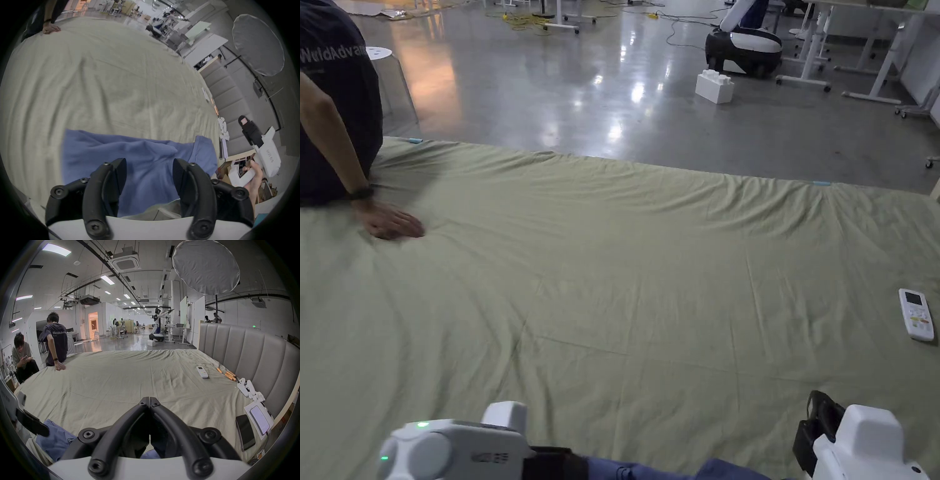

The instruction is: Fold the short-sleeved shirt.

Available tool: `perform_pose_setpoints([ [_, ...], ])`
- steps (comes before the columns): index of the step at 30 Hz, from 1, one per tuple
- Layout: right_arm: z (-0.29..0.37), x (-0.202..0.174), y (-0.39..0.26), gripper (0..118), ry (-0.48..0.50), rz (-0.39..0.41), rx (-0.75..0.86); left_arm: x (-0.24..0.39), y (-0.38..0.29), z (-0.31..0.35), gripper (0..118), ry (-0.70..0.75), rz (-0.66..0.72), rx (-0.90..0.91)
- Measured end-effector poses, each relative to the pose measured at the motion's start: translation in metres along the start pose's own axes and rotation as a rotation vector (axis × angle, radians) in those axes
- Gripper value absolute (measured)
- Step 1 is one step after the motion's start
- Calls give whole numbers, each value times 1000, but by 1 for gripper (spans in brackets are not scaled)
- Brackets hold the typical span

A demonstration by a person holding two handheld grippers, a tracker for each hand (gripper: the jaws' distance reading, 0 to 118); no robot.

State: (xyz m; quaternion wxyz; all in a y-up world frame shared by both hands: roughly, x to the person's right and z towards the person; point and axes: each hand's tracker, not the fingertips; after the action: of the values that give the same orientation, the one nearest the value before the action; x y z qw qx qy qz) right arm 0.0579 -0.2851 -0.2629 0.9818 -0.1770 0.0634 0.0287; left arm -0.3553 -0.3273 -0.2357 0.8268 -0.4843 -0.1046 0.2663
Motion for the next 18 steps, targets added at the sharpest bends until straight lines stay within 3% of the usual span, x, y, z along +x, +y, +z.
perform_pose_setpoints([
  [3,0,1,4,0,1,5,8,-33,3,27,76,29,9,36],
  [7,0,0,8,0,1,2,18,-85,1,41,78,30,66,44],
  [13,1,-3,10,0,0,1,24,-144,-11,8,84,-150,228,-71],
  [16,1,-4,10,0,-2,-1,21,-153,-16,6,84,-298,261,22],
  [18,1,-5,10,0,-3,1,18,-174,-15,-8,84,-391,337,-24],
])
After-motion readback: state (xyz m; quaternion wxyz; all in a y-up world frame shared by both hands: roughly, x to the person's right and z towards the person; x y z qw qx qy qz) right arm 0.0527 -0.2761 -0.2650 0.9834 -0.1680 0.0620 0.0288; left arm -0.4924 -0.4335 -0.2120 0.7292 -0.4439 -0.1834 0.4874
